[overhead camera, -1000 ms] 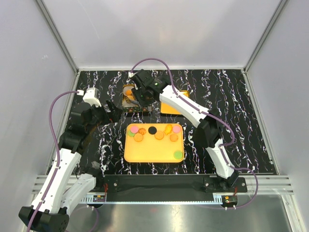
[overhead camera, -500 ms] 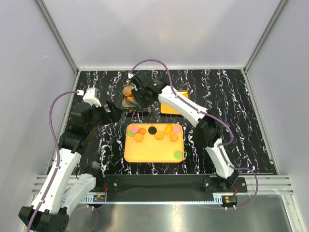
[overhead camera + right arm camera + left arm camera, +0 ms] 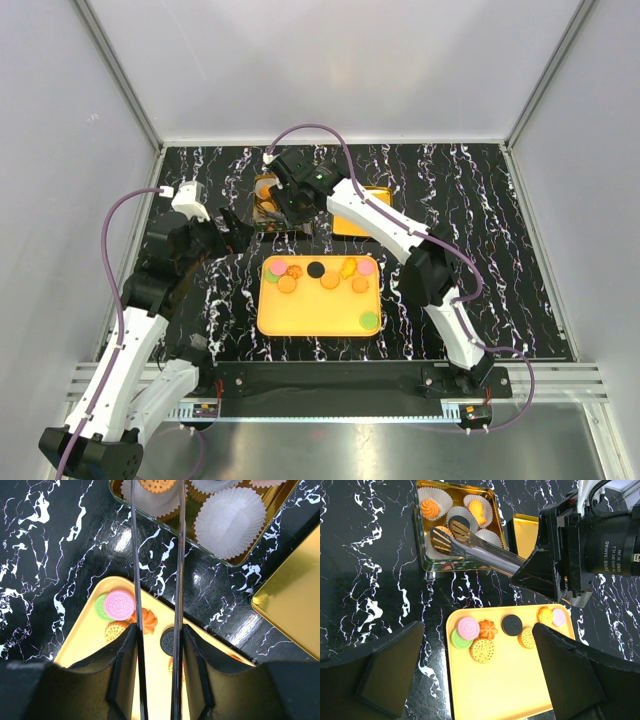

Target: Pack the cookies

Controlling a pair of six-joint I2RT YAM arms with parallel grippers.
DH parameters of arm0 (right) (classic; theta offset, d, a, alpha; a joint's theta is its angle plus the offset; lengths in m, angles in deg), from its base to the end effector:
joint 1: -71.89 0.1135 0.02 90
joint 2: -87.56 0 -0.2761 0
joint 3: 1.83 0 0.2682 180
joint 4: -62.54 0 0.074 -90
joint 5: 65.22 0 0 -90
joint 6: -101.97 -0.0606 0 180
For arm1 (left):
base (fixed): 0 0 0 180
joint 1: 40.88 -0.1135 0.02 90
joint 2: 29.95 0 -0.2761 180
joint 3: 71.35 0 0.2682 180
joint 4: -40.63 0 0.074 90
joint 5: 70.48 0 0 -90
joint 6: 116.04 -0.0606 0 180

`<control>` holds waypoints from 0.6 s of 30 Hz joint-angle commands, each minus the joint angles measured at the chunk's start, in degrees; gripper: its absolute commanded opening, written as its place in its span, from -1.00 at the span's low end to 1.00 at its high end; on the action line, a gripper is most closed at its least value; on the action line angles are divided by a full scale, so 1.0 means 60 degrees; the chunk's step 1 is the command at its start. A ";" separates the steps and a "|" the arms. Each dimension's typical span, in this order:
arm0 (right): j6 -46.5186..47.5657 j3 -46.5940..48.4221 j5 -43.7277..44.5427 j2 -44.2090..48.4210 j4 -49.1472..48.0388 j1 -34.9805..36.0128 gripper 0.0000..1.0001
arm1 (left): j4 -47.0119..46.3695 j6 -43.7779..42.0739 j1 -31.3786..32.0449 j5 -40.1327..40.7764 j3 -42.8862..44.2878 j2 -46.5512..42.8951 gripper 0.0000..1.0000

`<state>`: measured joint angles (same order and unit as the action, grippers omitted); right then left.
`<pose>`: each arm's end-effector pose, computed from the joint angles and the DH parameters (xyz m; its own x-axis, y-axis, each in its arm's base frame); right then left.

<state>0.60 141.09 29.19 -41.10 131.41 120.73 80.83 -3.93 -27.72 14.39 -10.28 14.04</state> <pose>0.3525 0.3962 0.2856 -0.6682 -0.4657 -0.5801 -0.6014 0.7972 0.0527 0.1948 -0.0511 0.3313 -0.4697 -0.2752 -0.8388 0.1404 0.9148 -0.3787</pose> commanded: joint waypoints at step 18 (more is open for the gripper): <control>-0.0023 0.0029 0.0071 0.0262 -0.0095 0.0180 -0.03 | -0.0531 0.0036 -0.0056 -0.0186 -0.0055 -0.0183 0.98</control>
<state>0.60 140.90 29.21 -41.10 131.47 121.03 80.83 -3.93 -27.72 14.24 -10.28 14.00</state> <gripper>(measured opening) 0.487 0.988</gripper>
